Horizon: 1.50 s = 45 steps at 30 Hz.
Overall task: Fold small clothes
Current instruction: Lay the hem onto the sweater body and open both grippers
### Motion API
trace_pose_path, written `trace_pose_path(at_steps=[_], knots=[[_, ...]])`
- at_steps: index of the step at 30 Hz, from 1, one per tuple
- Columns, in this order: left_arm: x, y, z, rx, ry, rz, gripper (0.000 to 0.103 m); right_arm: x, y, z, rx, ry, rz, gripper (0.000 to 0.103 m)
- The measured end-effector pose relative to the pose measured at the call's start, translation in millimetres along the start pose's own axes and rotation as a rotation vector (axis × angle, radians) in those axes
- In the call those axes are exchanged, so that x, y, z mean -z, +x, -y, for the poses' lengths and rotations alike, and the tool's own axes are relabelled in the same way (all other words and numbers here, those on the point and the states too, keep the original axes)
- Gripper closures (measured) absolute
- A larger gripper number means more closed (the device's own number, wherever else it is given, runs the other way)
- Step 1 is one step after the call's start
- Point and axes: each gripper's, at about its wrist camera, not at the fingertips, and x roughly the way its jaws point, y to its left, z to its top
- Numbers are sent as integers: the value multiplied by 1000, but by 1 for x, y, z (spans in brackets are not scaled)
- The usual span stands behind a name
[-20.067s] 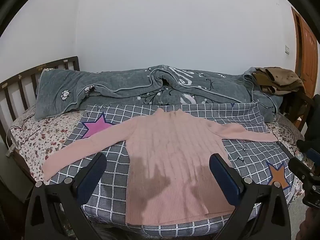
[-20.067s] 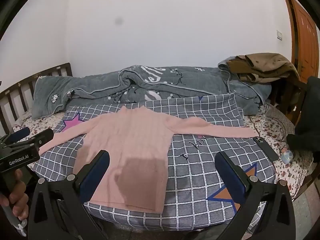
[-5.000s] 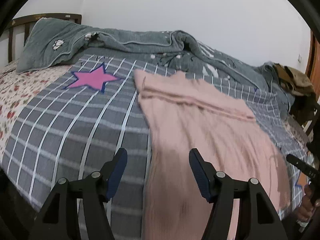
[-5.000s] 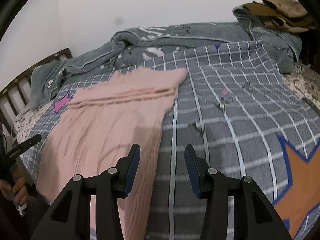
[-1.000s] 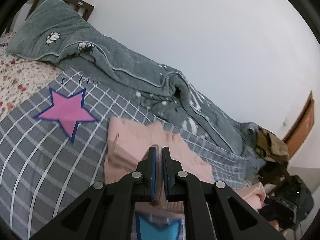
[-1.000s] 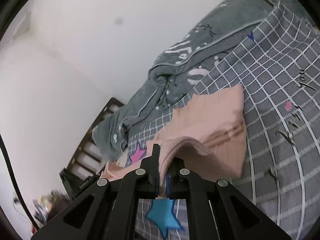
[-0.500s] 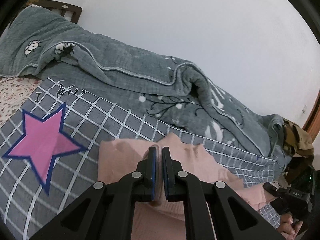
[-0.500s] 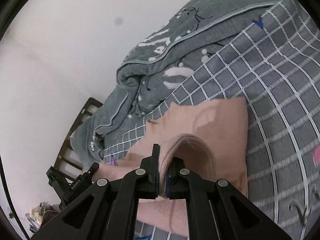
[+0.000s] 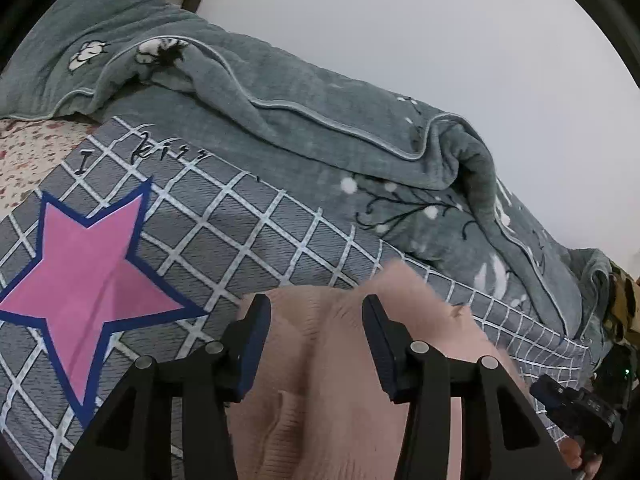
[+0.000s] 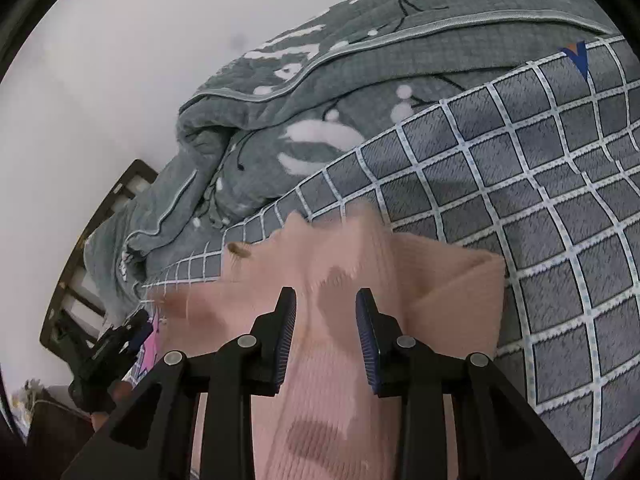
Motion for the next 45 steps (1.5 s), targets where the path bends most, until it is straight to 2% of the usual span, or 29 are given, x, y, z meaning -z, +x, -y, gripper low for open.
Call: trace_pose_path(at_steps=[3,8,13,16,22,29,37,45], knots=[[3,-2,-1,30,0,-9,49,7,-13,0,1,8,6,71],[17,-7,-2,44,23,-58,47,21,-34,-6,88,-20,-10,71],[34,-21,3,63,110,-96,41,57,-63,-10,139,-74,20,70],[41,-33,0,66,130,-101,39,80,-74,-13,176,-113,41,67],[57,-54,-24,62,90,-129,36,113,-72,-13,234,-162,30,63],[83,-71,-42,108,54,-200,35,115,-74,-4,251,-124,37,61],[92,-63,-32,68,102,-202,34,118,-73,-2,279,-145,18,59],[88,-49,-27,97,91,-205,34,119,-67,-1,294,-155,8,58]])
